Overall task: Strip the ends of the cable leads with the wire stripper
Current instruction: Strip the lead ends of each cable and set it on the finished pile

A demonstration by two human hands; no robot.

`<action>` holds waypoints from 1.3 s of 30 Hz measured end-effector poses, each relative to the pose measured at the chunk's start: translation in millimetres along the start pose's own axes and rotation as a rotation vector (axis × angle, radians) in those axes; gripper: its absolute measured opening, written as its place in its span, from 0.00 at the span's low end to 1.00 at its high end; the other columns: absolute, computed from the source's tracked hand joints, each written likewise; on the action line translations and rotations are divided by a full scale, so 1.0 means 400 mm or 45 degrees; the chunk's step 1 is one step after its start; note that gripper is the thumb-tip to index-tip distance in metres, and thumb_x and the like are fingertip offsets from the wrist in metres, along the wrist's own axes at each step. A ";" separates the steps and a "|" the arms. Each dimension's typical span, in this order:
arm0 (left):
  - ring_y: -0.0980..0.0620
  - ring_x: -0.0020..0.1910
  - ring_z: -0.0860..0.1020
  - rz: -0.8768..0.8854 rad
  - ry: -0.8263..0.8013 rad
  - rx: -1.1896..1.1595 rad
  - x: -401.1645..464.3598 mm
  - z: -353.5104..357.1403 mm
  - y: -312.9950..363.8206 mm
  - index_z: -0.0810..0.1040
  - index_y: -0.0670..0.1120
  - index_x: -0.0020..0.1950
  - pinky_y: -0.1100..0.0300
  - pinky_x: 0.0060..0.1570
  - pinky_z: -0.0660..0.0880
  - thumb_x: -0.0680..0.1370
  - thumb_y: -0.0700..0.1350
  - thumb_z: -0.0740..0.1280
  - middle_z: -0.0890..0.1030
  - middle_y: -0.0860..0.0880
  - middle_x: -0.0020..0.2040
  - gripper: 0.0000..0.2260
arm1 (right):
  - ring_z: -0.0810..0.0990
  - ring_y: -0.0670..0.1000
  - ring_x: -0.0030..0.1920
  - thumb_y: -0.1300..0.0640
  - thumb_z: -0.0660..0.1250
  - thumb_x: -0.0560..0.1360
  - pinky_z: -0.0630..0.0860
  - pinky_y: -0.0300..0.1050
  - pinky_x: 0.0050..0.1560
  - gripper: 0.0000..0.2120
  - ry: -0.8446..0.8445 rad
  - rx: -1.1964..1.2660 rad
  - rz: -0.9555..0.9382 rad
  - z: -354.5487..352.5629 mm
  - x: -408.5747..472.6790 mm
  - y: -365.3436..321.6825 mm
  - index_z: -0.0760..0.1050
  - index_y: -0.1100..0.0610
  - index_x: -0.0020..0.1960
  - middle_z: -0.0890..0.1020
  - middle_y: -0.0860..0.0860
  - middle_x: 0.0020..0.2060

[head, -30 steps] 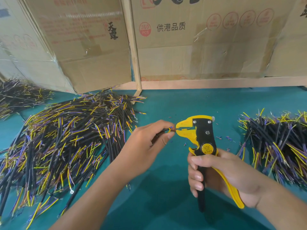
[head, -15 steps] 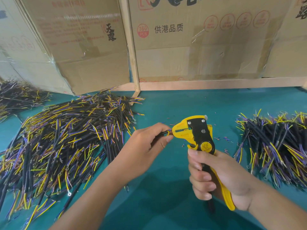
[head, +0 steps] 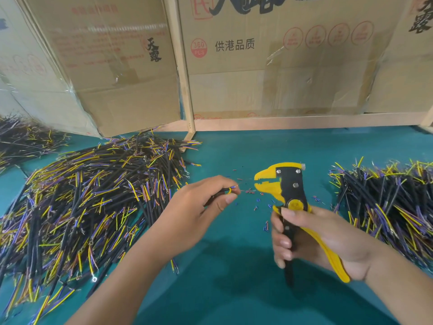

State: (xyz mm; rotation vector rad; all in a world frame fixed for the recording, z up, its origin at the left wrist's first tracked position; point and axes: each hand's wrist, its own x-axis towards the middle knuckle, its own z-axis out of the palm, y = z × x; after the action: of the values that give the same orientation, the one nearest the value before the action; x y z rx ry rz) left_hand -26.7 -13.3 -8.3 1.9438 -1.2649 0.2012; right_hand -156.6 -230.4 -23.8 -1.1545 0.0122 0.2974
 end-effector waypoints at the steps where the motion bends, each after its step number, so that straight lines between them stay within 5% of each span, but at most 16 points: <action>1: 0.59 0.36 0.69 0.021 -0.013 0.003 0.000 0.002 0.001 0.77 0.52 0.56 0.72 0.37 0.64 0.84 0.51 0.61 0.74 0.66 0.41 0.07 | 0.72 0.59 0.35 0.51 0.75 0.72 0.76 0.56 0.44 0.16 -0.040 -0.024 0.011 -0.005 0.000 0.003 0.74 0.62 0.46 0.71 0.59 0.35; 16: 0.62 0.38 0.71 0.075 -0.119 0.075 0.000 0.002 0.006 0.77 0.49 0.57 0.73 0.40 0.64 0.84 0.49 0.61 0.72 0.67 0.42 0.07 | 0.74 0.59 0.39 0.53 0.75 0.75 0.76 0.57 0.48 0.15 -0.230 -0.065 -0.027 -0.011 0.000 0.010 0.75 0.62 0.50 0.73 0.60 0.39; 39: 0.65 0.38 0.71 0.112 -0.174 0.003 -0.001 0.002 0.013 0.78 0.47 0.56 0.74 0.39 0.63 0.84 0.47 0.61 0.72 0.67 0.41 0.07 | 0.73 0.59 0.39 0.52 0.76 0.73 0.76 0.58 0.48 0.16 -0.220 -0.044 -0.025 -0.007 0.002 0.011 0.74 0.62 0.49 0.73 0.60 0.38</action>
State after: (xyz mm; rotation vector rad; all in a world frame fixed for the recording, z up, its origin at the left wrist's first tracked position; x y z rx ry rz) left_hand -31.4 -14.5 -6.1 1.9325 -1.4410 0.1153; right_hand -156.6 -231.2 -29.0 -1.1594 -0.1571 0.3804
